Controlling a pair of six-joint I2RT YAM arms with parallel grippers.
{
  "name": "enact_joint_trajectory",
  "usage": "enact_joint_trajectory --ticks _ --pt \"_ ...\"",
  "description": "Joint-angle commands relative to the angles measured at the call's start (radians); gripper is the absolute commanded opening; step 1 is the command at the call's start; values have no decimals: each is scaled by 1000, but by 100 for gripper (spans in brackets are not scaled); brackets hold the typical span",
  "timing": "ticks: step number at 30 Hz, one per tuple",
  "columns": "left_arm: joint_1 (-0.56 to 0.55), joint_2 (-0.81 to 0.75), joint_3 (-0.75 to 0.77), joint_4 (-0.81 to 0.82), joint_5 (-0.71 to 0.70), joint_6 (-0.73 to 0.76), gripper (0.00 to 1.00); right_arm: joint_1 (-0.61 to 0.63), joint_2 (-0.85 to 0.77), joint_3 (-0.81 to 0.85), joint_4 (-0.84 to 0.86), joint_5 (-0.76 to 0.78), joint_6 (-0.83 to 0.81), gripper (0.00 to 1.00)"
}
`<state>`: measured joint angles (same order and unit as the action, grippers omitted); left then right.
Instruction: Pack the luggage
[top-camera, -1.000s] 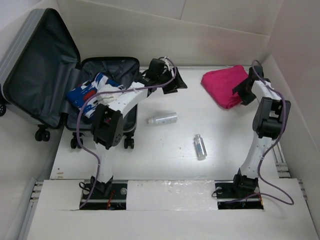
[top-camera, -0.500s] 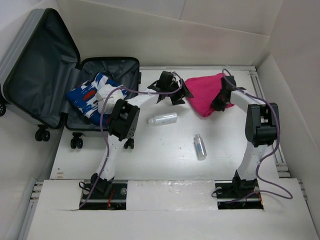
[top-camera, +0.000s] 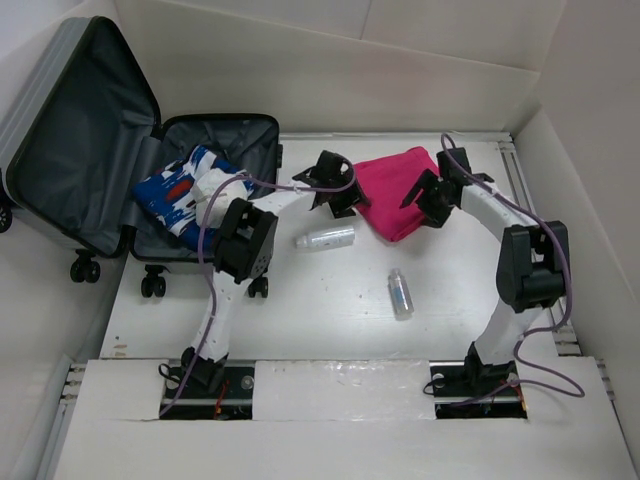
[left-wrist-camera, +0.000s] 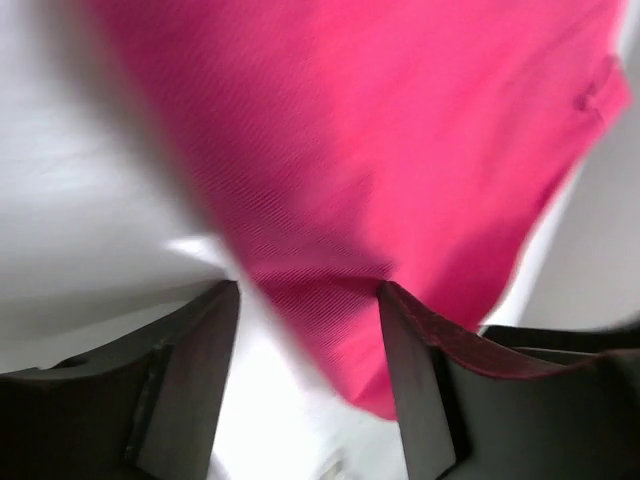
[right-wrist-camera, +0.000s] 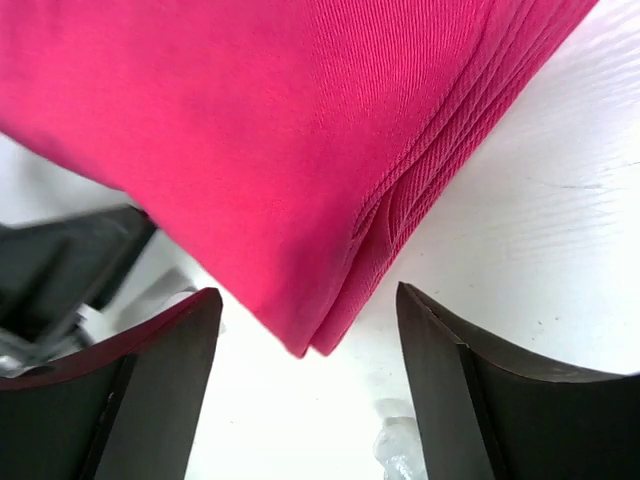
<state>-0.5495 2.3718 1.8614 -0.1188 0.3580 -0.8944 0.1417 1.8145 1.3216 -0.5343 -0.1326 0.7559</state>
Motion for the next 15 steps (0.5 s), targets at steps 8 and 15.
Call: enact_joint_trajectory --ticks 8,15 --pt "-1 -134 -19 -214 -225 130 54 -10 -115 -38 6 10 -24 76" --pt "-10 -48 -24 -86 -45 83 71 -10 -147 -65 30 -24 -56 76"
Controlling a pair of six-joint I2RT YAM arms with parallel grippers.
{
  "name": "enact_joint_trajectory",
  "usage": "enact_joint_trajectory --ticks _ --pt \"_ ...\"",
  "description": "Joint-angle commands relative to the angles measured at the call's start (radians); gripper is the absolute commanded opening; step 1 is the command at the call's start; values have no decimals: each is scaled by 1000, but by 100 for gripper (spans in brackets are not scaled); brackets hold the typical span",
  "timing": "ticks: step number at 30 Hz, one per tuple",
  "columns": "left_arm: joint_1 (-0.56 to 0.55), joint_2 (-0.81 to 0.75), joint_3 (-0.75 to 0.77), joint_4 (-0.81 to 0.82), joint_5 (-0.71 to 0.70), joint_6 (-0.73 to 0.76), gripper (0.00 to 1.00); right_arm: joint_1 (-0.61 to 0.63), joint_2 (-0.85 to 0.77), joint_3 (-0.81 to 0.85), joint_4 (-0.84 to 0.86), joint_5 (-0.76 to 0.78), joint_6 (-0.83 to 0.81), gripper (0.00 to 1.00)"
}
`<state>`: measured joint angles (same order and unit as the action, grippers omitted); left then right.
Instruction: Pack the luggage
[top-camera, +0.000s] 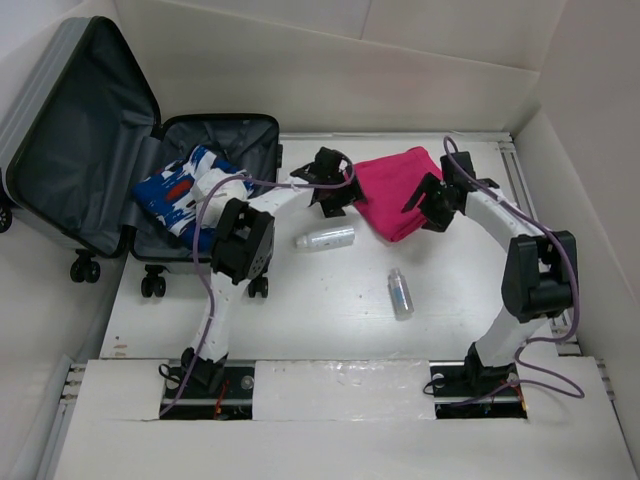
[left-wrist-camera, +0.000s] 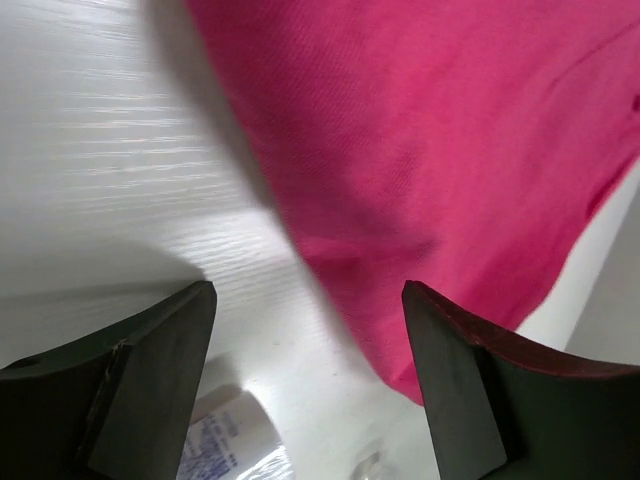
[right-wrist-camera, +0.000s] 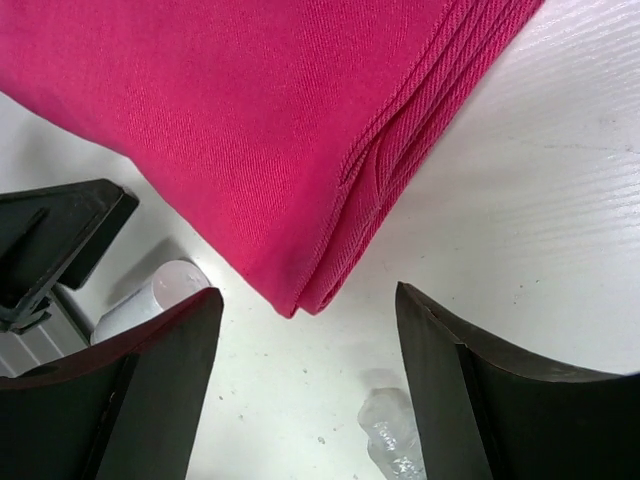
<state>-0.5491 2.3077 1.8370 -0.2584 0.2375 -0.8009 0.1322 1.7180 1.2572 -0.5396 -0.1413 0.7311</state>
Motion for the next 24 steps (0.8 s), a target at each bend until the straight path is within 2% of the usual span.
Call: enact_joint_trajectory --ticks 1,7,10,11,13,14,17,18,20,24 --pt "-23 25 1 68 88 -11 73 0 -51 -1 35 -15 -32 76" --pt "-72 157 213 -24 89 -31 75 0 -69 -22 35 -34 -32 76" --pt "-83 202 246 -47 43 -55 69 0 -93 -9 35 -46 -32 76" --pt "-83 211 257 -47 20 -70 59 0 -93 -8 35 -55 -32 76" --pt "-83 245 284 -47 -1 -80 49 0 -121 25 21 -67 -32 76" --pt "-83 254 319 -47 -29 -80 25 10 -130 36 4 -67 -32 76" --pt "-83 254 343 -15 -41 -80 5 20 -187 67 -23 -86 -32 76" --pt "-83 243 343 5 -41 -80 0 29 -207 77 -37 -86 -32 76" --pt "-83 199 343 53 -32 -92 0 29 -273 77 -48 -96 -21 76" --pt "-74 161 474 100 -8 -83 0 20 -394 65 -59 -96 -12 76"
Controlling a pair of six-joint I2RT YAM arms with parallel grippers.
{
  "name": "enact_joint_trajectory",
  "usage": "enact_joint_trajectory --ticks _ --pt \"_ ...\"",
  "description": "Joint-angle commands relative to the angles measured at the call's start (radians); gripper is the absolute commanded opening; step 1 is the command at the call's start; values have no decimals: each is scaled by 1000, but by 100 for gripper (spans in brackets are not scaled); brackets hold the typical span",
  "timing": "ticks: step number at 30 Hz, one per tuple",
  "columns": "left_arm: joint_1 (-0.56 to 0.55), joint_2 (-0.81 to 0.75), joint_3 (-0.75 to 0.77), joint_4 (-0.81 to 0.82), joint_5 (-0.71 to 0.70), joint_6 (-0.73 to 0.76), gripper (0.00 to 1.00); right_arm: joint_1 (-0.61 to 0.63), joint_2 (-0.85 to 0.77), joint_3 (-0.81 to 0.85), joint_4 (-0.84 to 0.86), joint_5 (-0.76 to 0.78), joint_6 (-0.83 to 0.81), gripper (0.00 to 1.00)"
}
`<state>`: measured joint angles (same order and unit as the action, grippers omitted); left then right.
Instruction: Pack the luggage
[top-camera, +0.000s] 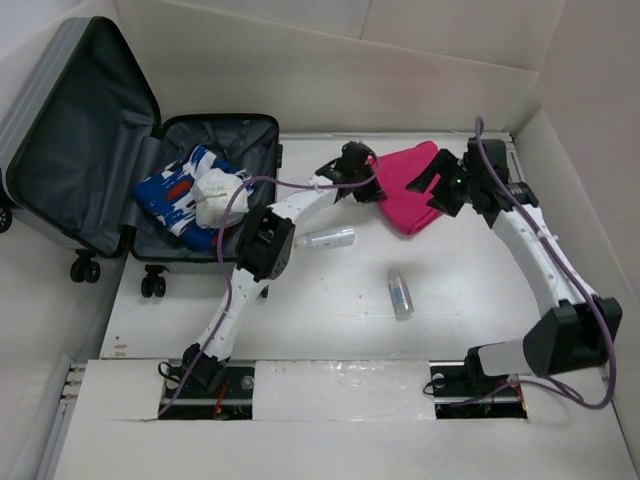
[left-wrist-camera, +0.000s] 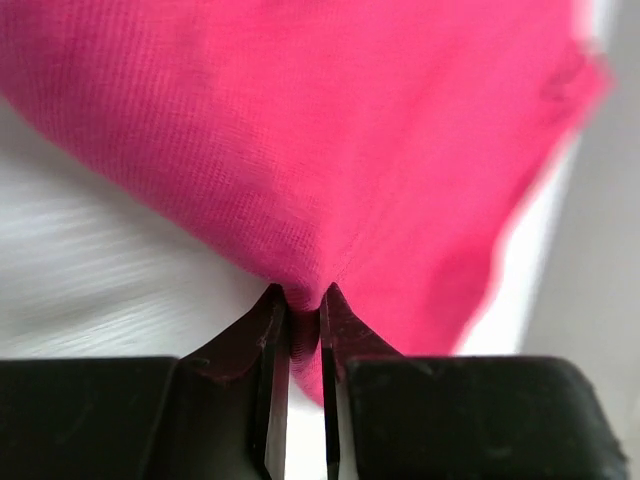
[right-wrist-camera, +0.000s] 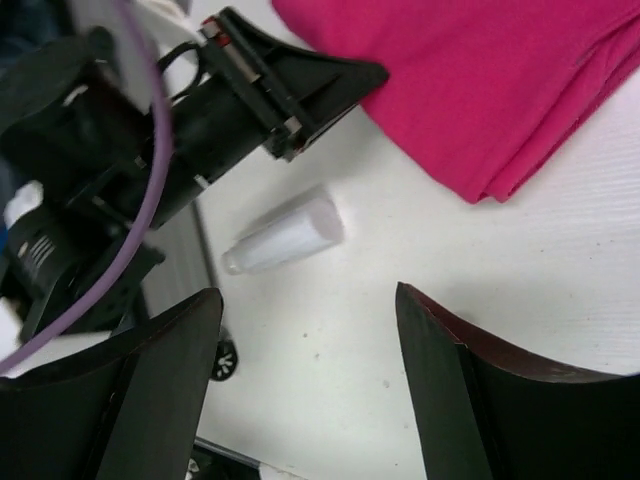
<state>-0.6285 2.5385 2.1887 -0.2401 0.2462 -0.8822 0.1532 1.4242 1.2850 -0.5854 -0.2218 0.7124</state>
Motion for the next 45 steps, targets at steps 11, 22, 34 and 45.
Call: enact_joint_trajectory --ticks 11,22,34,45 --pt "337 -355 231 334 237 -84 0 -99 -215 -48 -68 -90 -56 76" --pt "868 -787 -764 667 390 -87 0 -40 -176 -58 -59 -142 -76 76" --pt "1075 -899 -987 550 398 100 0 2 -156 -58 -59 -133 -94 76" --pt "1072 -1050 -905 323 251 173 72 69 -146 -67 -89 -77 -132 89"
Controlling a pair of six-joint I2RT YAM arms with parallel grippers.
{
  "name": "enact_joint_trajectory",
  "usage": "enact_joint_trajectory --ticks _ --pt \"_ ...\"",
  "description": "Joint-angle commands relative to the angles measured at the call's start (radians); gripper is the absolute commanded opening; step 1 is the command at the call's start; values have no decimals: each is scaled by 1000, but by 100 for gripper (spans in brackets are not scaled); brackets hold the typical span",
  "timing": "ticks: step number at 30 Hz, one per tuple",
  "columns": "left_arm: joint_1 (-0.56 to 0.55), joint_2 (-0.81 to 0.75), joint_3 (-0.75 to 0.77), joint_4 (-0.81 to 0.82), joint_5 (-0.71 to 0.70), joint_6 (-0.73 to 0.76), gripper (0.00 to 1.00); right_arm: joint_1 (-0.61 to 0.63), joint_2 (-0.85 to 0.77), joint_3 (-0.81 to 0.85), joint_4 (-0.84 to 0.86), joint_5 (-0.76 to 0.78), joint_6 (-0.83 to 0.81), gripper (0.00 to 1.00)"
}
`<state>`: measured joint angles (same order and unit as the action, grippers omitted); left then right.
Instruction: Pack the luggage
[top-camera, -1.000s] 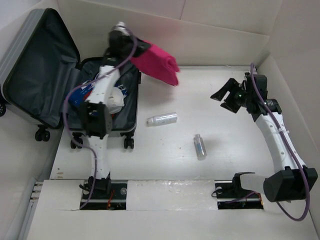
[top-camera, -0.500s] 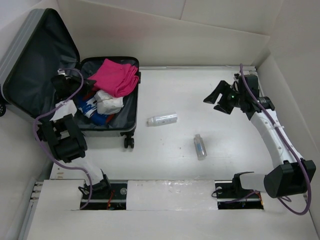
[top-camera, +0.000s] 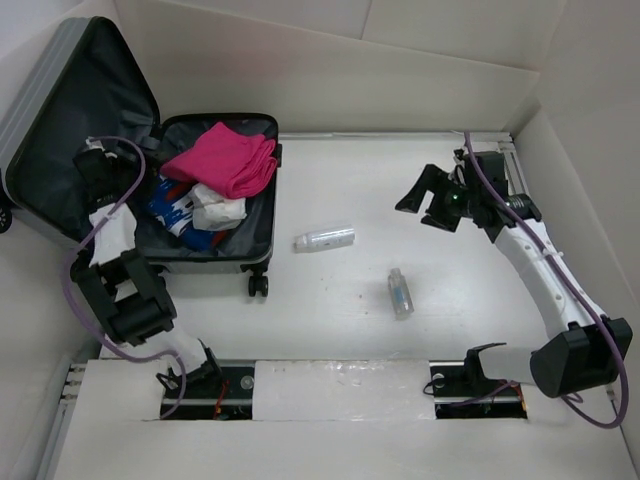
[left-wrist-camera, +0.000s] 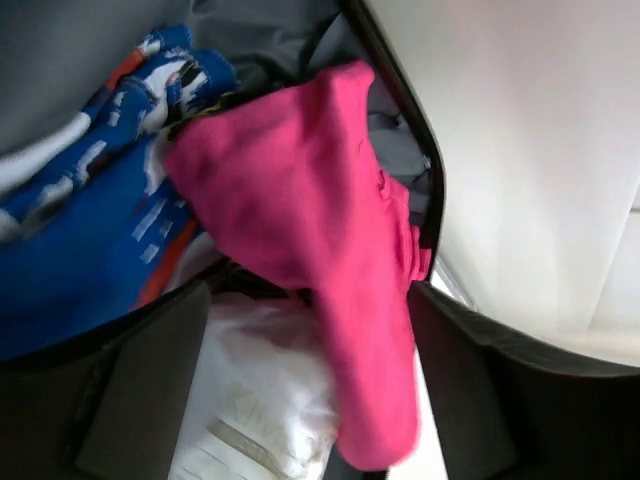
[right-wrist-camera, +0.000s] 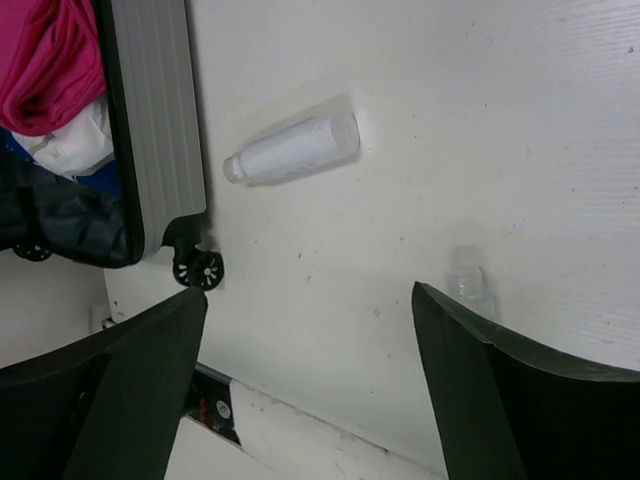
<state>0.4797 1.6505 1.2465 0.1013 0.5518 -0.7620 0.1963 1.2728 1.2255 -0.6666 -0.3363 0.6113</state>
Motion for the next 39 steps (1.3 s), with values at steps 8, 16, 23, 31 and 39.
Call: enact_joint_trajectory --ticks 8,16,23,31,39 --pt "-482 -290 125 -251 -281 272 67 49 -4 -18 -18 95 -31 84" --pt "-1032 -56 206 -403 -423 449 74 31 -47 -92 -77 177 -64 13" --pt "-1138 271 367 -534 -544 596 82 31 -153 -198 -126 186 -73 70" --pt "-1138 373 378 -522 -584 710 93 11 -233 -270 -155 149 -73 81" --pt "-1138 365 232 -514 -503 708 88 -8 -245 -270 -165 149 -73 82"
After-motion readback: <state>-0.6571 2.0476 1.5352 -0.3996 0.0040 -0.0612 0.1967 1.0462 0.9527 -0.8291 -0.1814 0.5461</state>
